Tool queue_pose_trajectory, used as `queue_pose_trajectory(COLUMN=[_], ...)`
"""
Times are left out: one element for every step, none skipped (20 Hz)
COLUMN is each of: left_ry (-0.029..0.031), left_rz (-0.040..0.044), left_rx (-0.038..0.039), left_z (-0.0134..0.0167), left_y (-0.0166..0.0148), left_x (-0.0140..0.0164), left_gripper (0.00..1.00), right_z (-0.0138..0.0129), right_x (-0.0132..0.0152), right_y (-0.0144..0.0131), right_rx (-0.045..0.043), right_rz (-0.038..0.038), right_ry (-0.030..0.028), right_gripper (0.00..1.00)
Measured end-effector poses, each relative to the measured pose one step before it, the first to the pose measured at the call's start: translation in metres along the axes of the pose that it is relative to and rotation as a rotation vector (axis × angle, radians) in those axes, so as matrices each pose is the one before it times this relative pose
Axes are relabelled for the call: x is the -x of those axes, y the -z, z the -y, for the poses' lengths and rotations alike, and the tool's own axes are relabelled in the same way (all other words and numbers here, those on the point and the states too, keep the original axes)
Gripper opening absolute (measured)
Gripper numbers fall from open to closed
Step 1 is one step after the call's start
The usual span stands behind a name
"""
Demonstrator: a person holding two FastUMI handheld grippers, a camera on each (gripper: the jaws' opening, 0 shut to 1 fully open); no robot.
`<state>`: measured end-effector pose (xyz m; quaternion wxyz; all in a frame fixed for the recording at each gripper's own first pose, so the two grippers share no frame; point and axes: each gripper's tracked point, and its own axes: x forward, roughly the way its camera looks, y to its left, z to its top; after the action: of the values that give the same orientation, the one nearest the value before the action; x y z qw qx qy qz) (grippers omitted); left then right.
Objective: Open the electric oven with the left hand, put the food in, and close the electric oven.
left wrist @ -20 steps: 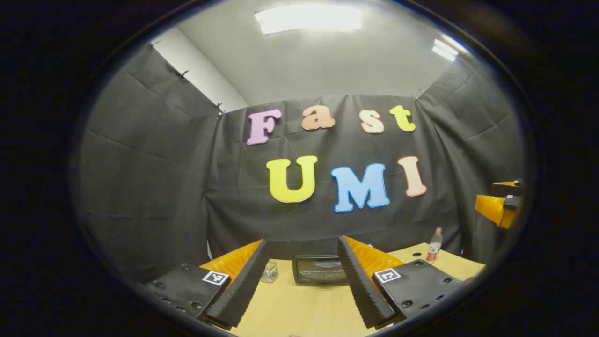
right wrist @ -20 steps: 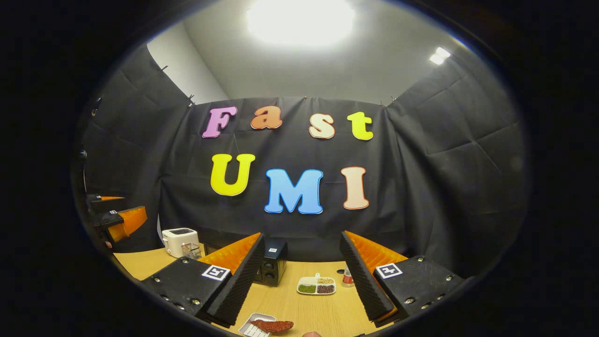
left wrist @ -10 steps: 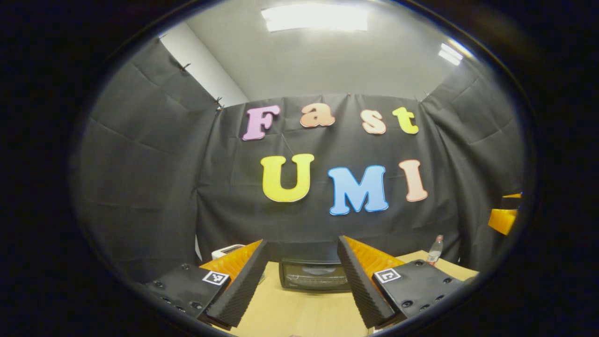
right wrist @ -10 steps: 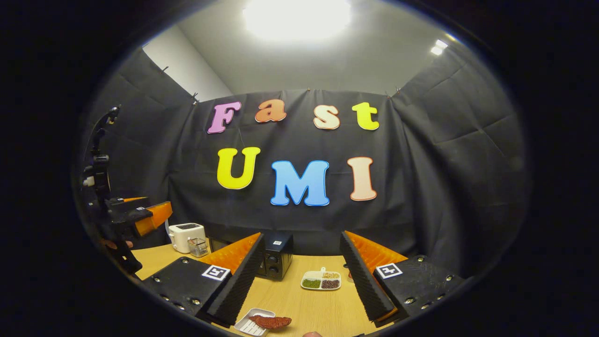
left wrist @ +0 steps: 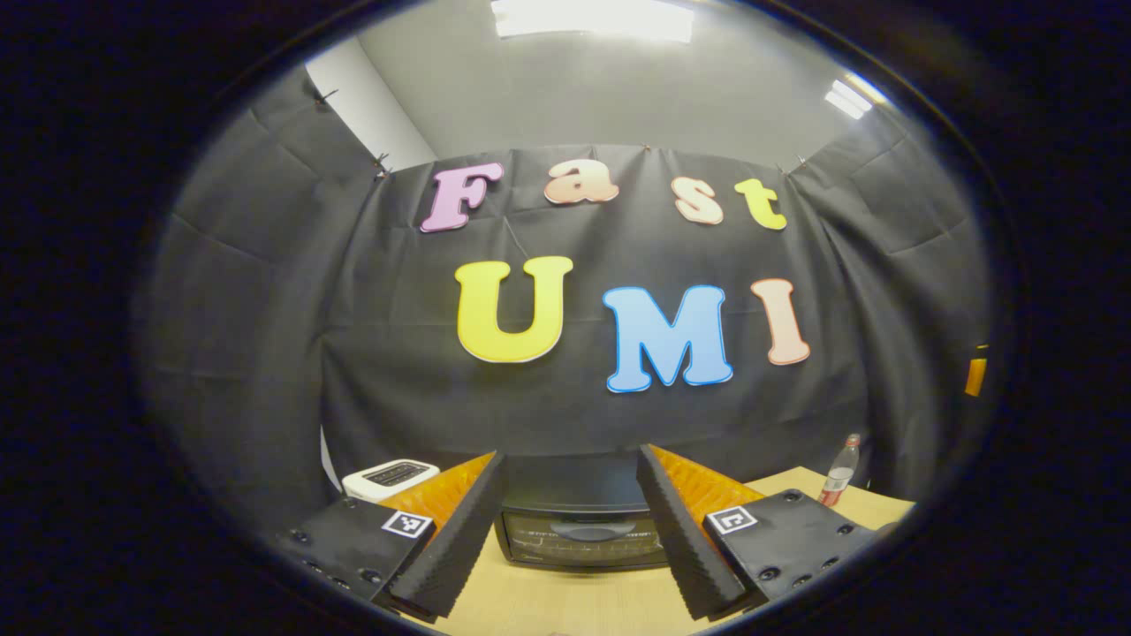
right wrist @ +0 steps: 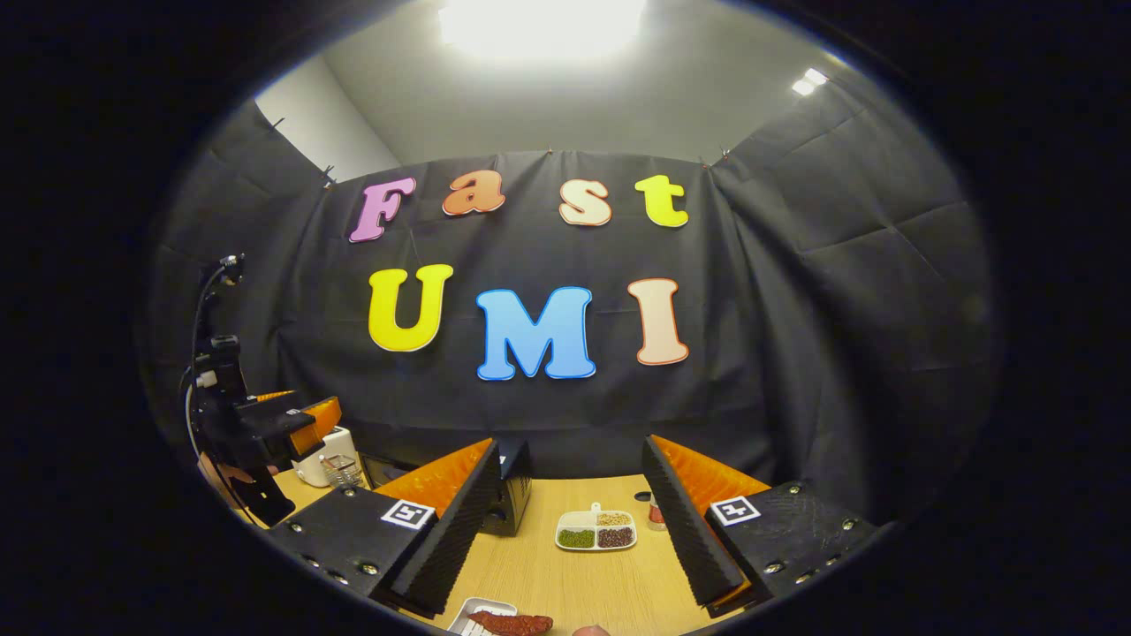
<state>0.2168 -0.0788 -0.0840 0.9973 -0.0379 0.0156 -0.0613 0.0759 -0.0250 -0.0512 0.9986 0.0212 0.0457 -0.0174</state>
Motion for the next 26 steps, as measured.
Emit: queue_pose_trajectory(left_ry=[0.01251,0.01167,0.01262,0.01397,0.01131,0.01042,0.0124,0.01242,0.00685,0.00696,0.00568,0.00466,0.00268,0.0019,-0.00012,-0.00156,-0.00228,-0.00041,-0.00117,-0.00802,0.00647,-0.00526,-0.00219,-0.00176,-0.00167,-0.00252], left_rz=[-0.01166,-0.01193,-0.00937,-0.01272,-0.01533,-0.01485,-0.01478,-0.01749,-0.01783,-0.01811,-0.01843,-0.01981,-0.01866,-0.02151,-0.01908,-0.01574,-0.01684,-0.01655,-0.01978,0.00345,0.02067,-0.00923,0.01933,-0.00507,0.014,-0.00504], left_rx=[0.00068,0.00104,0.0028,0.00261,0.00016,-0.00033,0.00025,-0.00213,-0.00579,-0.00564,-0.00238,0.00037,0.00218,0.00323,0.00197,0.00164,0.00227,0.00286,0.00407,-0.00936,-0.01288,-0.00742,0.00214,0.00571,0.00903,-0.00286], left_z=[0.00127,0.00133,0.00151,0.00218,0.00131,0.00043,0.00163,0.00202,0.00059,0.00108,-0.0003,0.00059,0.00037,-0.00126,-0.00176,-0.00178,-0.00196,-0.00098,-0.00097,-0.0015,0.00195,-0.00039,0.00006,0.0007,0.00002,-0.00013], left_y=[0.00861,0.01044,0.00867,0.00915,0.01057,0.00918,0.00898,0.01137,0.00997,0.00975,0.00943,0.01253,0.00997,0.0136,0.00935,0.00792,0.00646,0.01024,0.00686,0.00327,-0.00385,0.00156,-0.00275,0.00564,-0.00227,0.00351], left_x=[-0.01408,-0.01152,-0.01114,-0.01278,-0.01093,-0.01094,-0.01212,-0.01128,-0.01038,-0.01183,-0.01059,-0.00886,-0.00765,-0.00819,-0.00831,-0.00492,-0.00421,-0.00253,-0.0013,-0.00036,-0.0028,0.00515,0.00174,0.00482,0.0044,0.00357], left_gripper=[1.0,1.0,0.94,0.97,0.97,0.94,0.96,0.94,0.94,0.97,1.0,1.0,1.0,1.0,0.99,0.97,0.97,0.97,1.0,1.0,1.0,0.94,0.95,0.95,0.99,0.97], right_z=[0.00064,0.00057,0.00075,0.00117,0.00086,0.00032,0.00039,-0.00001,-0.00023,-0.00014,0.00015,-0.00018,0.00026,0.00053,0.00038,-0.00064,-0.00029,-0.00128,0.00015,-0.00037,-0.00103,-0.00117,-0.00068,-0.0012,0.00031,0.0005], right_x=[-0.00491,-0.00474,-0.00422,-0.0023,-0.00251,-0.00191,-0.00236,-0.00273,-0.00186,-0.00179,-0.00085,-0.00032,0.0007,0.00056,0.00046,0.00079,0.00204,0.00124,0.00113,0.0007,0.00061,0.00128,0.00108,0.00034,0.00137,0.00143], right_y=[0.00206,0.0017,0.00133,0.00109,0.00057,0.00099,0.00139,0.00008,0.00058,0.0008,0.00154,0.00044,0.00078,0.00122,0.00274,0.00196,0.00177,0.00045,0.00018,-0.00064,-0.00036,-0.00156,-0.00093,-0.00157,-0.00065,-0.00061], right_rx=[-0.0007,0.0021,0.0042,0.00623,0.0059,0.00574,0.00544,0.00423,0.0025,0.00237,0.00284,0.00295,0.00309,0.00428,0.00468,0.00393,0.00349,0.00476,0.00739,0.00815,0.00647,0.00462,0.00384,0.00507,0.00651,0.00659], right_rz=[-0.005,-0.00715,-0.00519,-0.00316,-0.00251,-0.00319,-0.00248,-0.00189,-0.00325,-0.00536,-0.00472,-0.00195,-0.00166,-0.00387,-0.00654,-0.00784,-0.00667,-0.00359,0.0002,0.00064,0.00102,0.00275,0.00391,0.00457,0.0032,0.00261], right_ry=[0.01599,0.01625,0.01623,0.0174,0.01752,0.0162,0.01702,0.01651,0.01575,0.01435,0.01471,0.01472,0.01267,0.01201,0.01042,0.00689,0.0039,0.0017,0.0023,0.00163,-0.00054,-0.00251,-0.00396,-0.00372,-0.00249,-0.00146], right_gripper=[0.98,0.98,0.98,0.98,0.98,0.98,0.98,0.97,0.97,0.98,0.98,0.98,0.98,0.98,0.98,0.97,0.97,0.98,0.98,0.98,0.98,0.98,0.98,0.98,0.97,0.97])
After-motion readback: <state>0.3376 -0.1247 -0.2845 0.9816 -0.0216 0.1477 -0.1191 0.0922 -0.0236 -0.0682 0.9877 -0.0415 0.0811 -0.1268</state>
